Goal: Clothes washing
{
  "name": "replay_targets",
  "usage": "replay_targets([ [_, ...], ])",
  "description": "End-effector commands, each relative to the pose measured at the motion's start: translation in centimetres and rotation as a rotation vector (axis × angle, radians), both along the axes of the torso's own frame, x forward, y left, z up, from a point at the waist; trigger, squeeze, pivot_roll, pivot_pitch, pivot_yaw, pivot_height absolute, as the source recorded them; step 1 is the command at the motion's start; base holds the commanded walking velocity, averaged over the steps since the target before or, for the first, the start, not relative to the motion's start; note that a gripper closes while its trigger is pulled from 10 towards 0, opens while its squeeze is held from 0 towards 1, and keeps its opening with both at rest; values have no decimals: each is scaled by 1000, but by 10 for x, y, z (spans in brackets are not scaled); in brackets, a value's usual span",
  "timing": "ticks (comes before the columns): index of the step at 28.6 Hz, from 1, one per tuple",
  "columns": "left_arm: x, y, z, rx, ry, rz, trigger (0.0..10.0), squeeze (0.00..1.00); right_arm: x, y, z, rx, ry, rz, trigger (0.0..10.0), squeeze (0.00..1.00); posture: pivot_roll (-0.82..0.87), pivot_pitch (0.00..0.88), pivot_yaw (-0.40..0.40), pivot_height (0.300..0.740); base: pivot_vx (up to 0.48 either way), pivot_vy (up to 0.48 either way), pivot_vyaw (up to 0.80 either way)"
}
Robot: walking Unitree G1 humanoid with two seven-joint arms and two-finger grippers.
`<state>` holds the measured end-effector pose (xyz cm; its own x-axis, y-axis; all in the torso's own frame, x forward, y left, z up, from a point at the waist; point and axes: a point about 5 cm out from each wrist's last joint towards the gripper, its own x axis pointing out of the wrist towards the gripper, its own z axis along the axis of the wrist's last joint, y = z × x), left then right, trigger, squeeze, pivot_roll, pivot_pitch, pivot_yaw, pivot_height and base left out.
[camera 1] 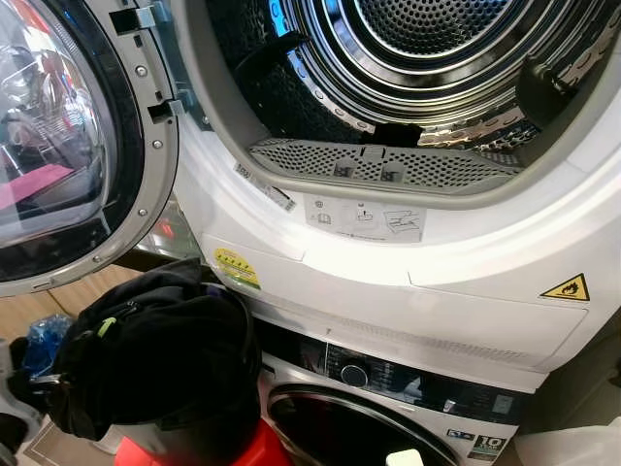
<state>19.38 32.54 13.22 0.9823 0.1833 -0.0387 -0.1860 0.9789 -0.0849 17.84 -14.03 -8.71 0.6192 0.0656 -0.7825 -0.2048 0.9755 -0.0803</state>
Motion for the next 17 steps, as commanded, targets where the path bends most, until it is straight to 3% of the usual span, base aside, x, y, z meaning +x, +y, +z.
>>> replay_targets([
  [1,-3,16,2,9,32,50,10000,1000,-1,3,-1,5,11,0,10000,0,102,0,130,740,0,0,0],
  [5,-3,29,0,24,83,87,10000,1000,-1,3,-1,3,10,0,10000,0,106,0,128,740,0,0,0],
  [11,9,24,0,5,76,17,10000,1000,-1,4,-1,2,10,0,10000,0,96,0,130,740,0,0,0],
  [17,14,20,-10,-13,136,-12,10000,1000,-2,4,-1,3,11,-5,10000,0,96,0,133,740,0,0,0],
])
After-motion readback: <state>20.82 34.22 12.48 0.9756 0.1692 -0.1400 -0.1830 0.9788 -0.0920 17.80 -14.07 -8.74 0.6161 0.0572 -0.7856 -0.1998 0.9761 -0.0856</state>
